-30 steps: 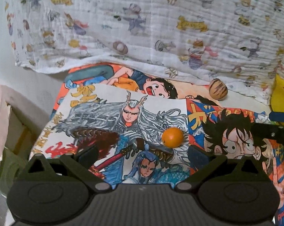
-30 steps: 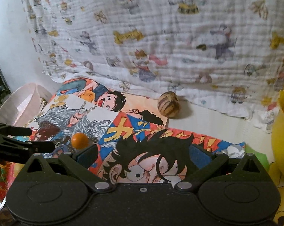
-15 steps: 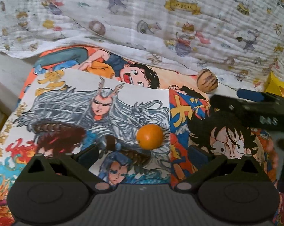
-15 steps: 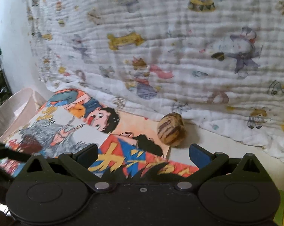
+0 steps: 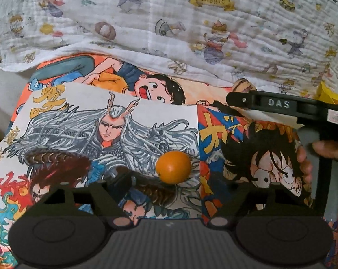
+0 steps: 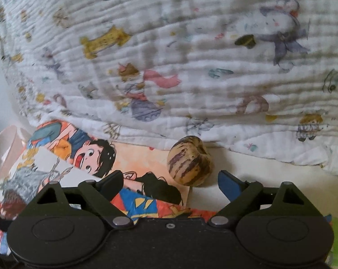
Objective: Organize fruits
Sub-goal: 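Grasp the small orange with the left tool while the right tool grasps the striped pepino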
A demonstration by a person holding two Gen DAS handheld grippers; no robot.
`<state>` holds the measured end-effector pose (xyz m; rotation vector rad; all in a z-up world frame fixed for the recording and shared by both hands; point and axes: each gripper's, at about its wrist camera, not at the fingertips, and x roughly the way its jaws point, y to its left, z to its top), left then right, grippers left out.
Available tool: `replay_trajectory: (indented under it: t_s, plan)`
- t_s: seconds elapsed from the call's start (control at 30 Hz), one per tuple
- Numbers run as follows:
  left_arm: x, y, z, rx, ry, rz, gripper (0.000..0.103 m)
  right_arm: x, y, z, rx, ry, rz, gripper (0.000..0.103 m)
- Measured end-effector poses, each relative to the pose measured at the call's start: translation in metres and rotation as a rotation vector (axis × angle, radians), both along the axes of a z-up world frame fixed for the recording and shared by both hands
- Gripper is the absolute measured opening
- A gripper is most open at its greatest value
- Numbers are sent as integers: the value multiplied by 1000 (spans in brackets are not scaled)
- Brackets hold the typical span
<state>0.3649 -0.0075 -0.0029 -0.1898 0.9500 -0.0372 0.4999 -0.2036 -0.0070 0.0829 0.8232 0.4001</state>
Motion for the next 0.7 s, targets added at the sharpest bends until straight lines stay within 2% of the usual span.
replay_trajectory:
  t_s: [0.1, 0.37, 0.7]
  plan:
    - [1, -3, 0, 6, -15, -4, 59, 4, 2, -4, 6, 8, -17, 87]
    - [2, -8, -3, -6, -55, 1, 39, 14, 7, -10, 6, 4, -50, 82]
    - [11, -11, -6, -37, -92, 16, 38, 17, 9, -17, -18, -3, -83, 67]
